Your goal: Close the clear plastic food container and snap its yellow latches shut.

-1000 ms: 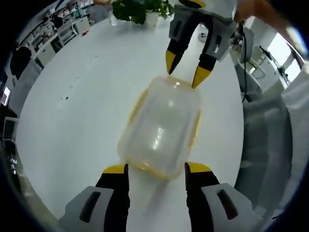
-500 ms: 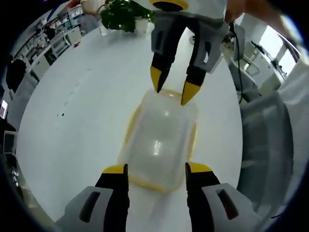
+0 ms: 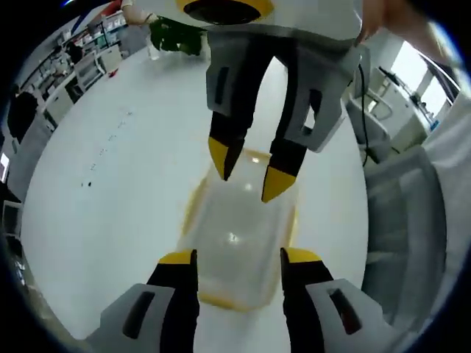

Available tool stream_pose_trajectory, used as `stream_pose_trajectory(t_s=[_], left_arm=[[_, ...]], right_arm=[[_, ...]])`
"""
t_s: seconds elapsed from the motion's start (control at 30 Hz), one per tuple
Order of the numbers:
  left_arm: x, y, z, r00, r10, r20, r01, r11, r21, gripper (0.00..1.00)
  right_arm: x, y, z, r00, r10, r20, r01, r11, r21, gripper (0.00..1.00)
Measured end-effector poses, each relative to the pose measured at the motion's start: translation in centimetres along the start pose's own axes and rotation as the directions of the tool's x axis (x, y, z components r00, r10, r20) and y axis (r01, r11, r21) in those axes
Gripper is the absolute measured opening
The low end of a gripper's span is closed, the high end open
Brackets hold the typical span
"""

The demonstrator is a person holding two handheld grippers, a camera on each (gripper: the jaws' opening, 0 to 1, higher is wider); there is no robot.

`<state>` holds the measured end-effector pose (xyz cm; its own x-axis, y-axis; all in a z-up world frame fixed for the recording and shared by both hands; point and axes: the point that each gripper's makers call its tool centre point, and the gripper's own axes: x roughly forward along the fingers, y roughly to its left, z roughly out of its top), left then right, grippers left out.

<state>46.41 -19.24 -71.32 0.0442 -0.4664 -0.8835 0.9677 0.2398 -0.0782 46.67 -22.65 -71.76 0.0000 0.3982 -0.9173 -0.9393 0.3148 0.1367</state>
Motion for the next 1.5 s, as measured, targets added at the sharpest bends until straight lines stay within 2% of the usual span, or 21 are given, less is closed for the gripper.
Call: stream_pose_trajectory(t_s=[0.5, 0.9, 0.97, 1.23, 1.37, 1.5], left_arm=[[0.5, -0.5, 0.9, 0.999, 0.001, 0.032, -0.001, 1.000, -0.019, 0.40], [0.6, -1.5, 0.3, 1.000, 0.013, 0.026, -0.013, 1.000, 0.000, 0.40], [0.7, -1.8, 0.1, 1.000, 0.018, 0.011, -0.018, 1.000, 0.013, 0.40], [1.1, -2.8, -0.2, 1.000, 0.019, 0.009, -0.019, 0.999, 0.047, 0.42], [1.4, -3.5, -0.5, 1.000, 0.028, -0.004, -0.027, 0.996, 0.081, 0.42], [1.7, -3.7, -0.7, 0.998, 0.060, -0.022, -0.056, 0.987, 0.147, 0.43]], right_arm=[[0.6, -0.8, 1.3, 0.999, -0.010, 0.036, 0.009, 1.000, 0.005, 0.19], [0.8, -1.8, 1.9, 0.998, -0.020, 0.055, 0.020, 1.000, 0.011, 0.20], [0.9, -2.0, 2.1, 0.998, -0.022, 0.056, 0.022, 1.000, 0.004, 0.21], [1.4, -2.3, 2.3, 0.999, -0.010, 0.048, 0.011, 1.000, -0.001, 0.23], [1.7, -2.4, 2.3, 0.999, -0.004, 0.041, 0.004, 1.000, -0.008, 0.23], [1.8, -2.4, 2.5, 0.999, -0.002, 0.042, 0.002, 1.000, -0.014, 0.24]])
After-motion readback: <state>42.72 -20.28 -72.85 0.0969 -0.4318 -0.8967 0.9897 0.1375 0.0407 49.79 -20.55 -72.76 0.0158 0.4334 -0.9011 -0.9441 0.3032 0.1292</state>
